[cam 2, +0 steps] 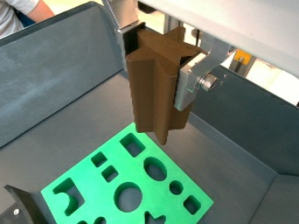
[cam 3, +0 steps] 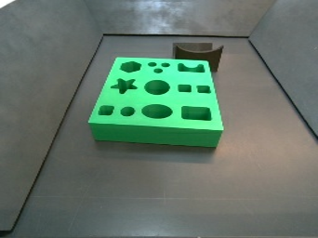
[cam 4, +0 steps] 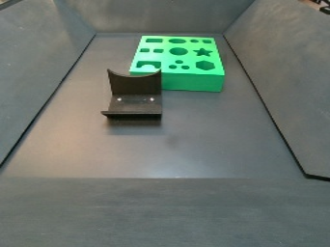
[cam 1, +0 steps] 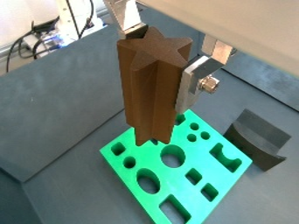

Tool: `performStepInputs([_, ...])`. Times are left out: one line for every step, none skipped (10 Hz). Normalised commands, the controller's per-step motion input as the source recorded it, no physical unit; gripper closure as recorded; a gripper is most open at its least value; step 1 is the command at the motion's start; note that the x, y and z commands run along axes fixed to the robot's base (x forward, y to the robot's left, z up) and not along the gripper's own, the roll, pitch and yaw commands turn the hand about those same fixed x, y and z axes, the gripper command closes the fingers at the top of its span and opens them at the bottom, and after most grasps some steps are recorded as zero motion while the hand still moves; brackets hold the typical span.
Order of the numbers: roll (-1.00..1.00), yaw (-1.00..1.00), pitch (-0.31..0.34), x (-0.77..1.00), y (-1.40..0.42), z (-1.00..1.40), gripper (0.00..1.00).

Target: Insert the star object.

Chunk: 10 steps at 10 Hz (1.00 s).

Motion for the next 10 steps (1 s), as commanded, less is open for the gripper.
performStepInputs([0.00, -0.49, 0.059, -0.21, 0.47, -0.65, 1.00])
performStepInputs([0.00, -0.49, 0.086, -0.13, 0.51, -0.74, 1.00])
performStepInputs([-0.02, -0.51, 0.107, -0.07, 0.51, -0.91, 1.00])
performStepInputs([-0.05, -0.46, 0.060, 0.00, 0.54, -0.99, 1.00])
performStepInputs([0.00, -0.40, 0.053, 0.00, 0.63, -0.97, 1.00])
performStepInputs([0.00, -0.38, 0.044, -0.01, 0.65, -0.92, 1.00])
performStepInputs([0.00, -0.41, 0.041, -0.05, 0.62, -0.95, 1.00])
performStepInputs([-0.04, -0.55, -0.063, -0.19, 0.36, -0.95, 1.00])
performStepInputs([-0.14, -0.45, -0.259, -0.09, 0.21, -0.53, 1.00])
performStepInputs([-0.12, -0.39, -0.384, -0.22, 0.00, -0.40, 1.00])
